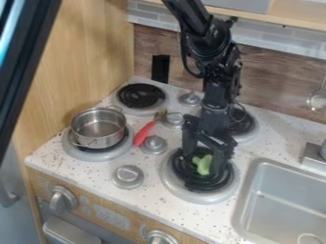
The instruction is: Tae the green object and put it inside the silver pot
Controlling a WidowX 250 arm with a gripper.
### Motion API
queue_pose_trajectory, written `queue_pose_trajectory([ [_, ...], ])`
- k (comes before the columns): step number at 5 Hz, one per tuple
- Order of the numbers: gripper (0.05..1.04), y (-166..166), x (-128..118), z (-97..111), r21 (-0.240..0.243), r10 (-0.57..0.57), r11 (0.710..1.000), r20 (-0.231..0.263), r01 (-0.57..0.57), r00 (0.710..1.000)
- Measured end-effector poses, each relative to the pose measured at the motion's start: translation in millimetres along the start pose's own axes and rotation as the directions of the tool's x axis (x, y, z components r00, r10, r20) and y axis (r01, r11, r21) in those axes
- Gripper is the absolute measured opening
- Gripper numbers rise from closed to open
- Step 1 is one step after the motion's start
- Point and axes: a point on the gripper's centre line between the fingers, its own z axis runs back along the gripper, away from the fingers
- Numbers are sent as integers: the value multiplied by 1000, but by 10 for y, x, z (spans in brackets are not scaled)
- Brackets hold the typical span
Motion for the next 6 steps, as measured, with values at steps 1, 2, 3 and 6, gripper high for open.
queue_pose_trajectory([
  [1,894,-23,-97,-115,-4,12,1000,-26,-12,1000],
  [2,592,-19,-106,-130,-1,12,1000,-23,-12,1000],
  [3,386,-24,-120,-130,-6,20,1000,-25,-20,999],
  [6,237,250,-135,412,-30,91,996,100,-89,991],
])
